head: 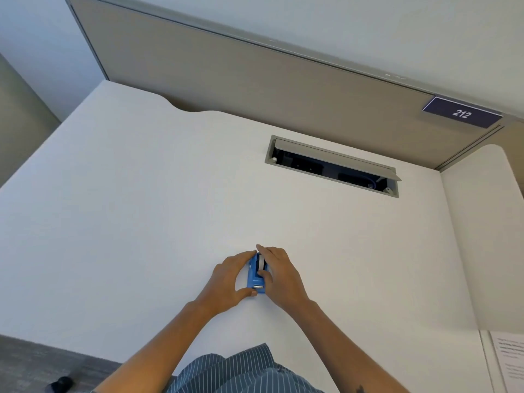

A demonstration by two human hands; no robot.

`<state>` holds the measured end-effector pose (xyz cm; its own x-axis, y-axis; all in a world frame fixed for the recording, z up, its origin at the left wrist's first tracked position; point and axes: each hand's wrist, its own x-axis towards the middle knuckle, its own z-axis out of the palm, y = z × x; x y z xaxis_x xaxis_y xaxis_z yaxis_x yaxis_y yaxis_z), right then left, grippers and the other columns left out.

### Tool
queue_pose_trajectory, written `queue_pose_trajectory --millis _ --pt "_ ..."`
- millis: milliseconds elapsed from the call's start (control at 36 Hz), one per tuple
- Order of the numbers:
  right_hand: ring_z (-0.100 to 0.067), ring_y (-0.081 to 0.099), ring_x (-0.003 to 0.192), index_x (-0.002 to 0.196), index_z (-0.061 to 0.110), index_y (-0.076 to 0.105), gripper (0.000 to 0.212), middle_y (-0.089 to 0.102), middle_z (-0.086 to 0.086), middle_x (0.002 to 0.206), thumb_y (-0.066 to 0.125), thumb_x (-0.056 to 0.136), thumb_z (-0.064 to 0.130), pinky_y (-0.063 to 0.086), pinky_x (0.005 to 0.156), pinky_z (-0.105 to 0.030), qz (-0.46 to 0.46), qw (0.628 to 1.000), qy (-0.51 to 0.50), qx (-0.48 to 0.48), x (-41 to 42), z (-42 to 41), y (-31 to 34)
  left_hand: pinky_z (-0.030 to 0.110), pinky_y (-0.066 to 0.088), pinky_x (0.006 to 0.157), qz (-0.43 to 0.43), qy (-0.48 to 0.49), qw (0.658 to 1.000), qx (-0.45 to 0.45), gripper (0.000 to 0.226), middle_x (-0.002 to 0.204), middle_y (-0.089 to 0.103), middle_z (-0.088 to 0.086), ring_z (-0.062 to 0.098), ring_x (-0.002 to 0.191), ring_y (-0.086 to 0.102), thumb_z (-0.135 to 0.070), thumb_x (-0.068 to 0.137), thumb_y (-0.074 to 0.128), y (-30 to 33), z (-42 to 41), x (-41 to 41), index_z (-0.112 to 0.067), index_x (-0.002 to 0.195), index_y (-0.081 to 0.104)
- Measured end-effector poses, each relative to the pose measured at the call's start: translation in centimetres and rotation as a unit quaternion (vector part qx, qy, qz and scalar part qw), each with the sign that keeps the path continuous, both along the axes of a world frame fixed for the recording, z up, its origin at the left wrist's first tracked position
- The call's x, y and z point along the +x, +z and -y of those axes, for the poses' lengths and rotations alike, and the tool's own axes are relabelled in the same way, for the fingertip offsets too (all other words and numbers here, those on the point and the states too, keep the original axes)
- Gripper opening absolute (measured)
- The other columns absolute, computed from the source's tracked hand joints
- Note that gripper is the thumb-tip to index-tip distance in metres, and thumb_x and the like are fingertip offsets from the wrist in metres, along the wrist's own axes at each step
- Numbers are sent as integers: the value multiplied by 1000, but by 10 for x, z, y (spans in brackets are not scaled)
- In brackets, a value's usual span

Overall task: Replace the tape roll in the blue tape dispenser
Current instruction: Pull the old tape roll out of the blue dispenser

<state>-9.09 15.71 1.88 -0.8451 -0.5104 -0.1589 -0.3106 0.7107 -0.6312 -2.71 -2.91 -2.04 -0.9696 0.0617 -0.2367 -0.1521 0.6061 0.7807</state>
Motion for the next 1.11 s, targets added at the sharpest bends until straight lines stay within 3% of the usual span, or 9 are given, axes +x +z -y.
queue_pose_trajectory --millis 139,361,444,528,583,667,778,944,1111 --pt "-14 51 137 157 18 48 61 56 1 148 65 101 2 43 108 -19 -9 1000 -9 -4 2 0 2 37 32 124 1 -2 1000 -5 95 164 45 -10 13 146 45 -50 85 84 1 0 1 -32 162 32" --pt "-8 50 133 151 19 55 54 58 4 144 65 101 3 38 106 -7 -22 998 -37 -39 3 0 12 41 36 126 7 14 999 29 100 164 39 -17 12 148 42 -63 80 81 5 -1 4 -39 162 28" --pt "-4 49 130 146 19 59 49 59 6 141 65 101 3 49 109 -18 -32 995 -51 -73 5 -2 19 27 37 120 -11 35 997 75 106 160 35 -32 1 145 41 -74 79 76 10 -3 7 -46 164 20" --pt "-10 57 129 142 18 63 47 62 6 136 64 99 -3 53 107 -28 -10 989 -78 -128 7 -4 27 23 39 116 -31 59 993 95 88 159 42 -30 -2 143 44 -74 89 63 22 -7 9 -51 162 21" --pt "-14 64 124 137 18 65 47 65 6 131 64 98 -8 58 102 -32 13 980 -98 -172 9 -5 34 23 45 112 -26 86 987 131 70 152 50 -29 -1 138 50 -70 96 55 34 -13 9 -53 159 30" --pt "-14 67 121 131 24 68 46 67 9 128 66 98 -7 61 98 -31 50 966 -130 -220 15 -6 44 14 53 96 -13 139 971 194 47 138 63 -29 1 125 62 -44 106 54 54 -24 10 -55 150 40" --pt "-13 69 120 123 33 71 47 70 11 128 67 98 -6 58 98 -23 114 940 -156 -280 25 -11 55 8 56 84 -2 188 944 270 38 130 72 -20 -2 113 71 -24 110 54 72 -36 14 -35 147 57" --pt "-16 71 121 122 25 71 44 75 4 125 66 98 -10 60 95 -23 154 913 -167 -339 40 -18 66 35 68 85 30 226 907 353 28 117 82 -4 21 104 80 -29 106 65 90 -50 18 -33 132 73" --pt "-14 70 122 121 32 73 45 76 9 125 67 98 -6 61 96 -26 127 919 -158 -337 47 -26 75 38 67 89 46 254 880 399 29 117 83 -1 26 102 82 -25 100 74 98 -56 24 -28 128 78"
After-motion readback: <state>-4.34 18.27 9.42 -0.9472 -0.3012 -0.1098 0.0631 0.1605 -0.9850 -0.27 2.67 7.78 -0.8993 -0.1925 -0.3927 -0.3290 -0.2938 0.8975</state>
